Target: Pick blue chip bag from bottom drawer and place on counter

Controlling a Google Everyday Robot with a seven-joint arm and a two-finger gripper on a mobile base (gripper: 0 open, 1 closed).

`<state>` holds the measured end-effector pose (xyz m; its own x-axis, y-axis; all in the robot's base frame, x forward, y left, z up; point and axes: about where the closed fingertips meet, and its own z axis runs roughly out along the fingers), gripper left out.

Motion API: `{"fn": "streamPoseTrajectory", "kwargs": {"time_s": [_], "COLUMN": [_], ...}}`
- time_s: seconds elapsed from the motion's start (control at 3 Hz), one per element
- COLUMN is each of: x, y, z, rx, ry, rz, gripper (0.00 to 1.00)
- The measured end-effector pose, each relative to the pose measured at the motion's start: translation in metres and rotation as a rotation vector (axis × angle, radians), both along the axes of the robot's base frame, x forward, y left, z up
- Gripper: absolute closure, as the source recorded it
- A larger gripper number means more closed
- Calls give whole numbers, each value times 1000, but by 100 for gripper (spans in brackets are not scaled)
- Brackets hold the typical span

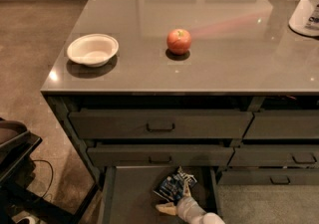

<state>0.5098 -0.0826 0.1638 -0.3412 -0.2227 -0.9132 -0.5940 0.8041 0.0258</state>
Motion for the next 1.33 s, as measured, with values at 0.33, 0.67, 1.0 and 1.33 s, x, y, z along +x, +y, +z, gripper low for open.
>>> {"fn": "streamPoseTrajectory", "kwargs": {"time_s": [0.33,0.67,1.0,1.33], "x": [3,3,3,3], "y": [-3,-2,-2,-2], "z": [-2,-2,-2,-2], "rx": [-4,-4,-4,-4], "ry": [0,0,0,0], "rz": [-5,-5,-5,-5], "gripper": [19,42,65,88]}}
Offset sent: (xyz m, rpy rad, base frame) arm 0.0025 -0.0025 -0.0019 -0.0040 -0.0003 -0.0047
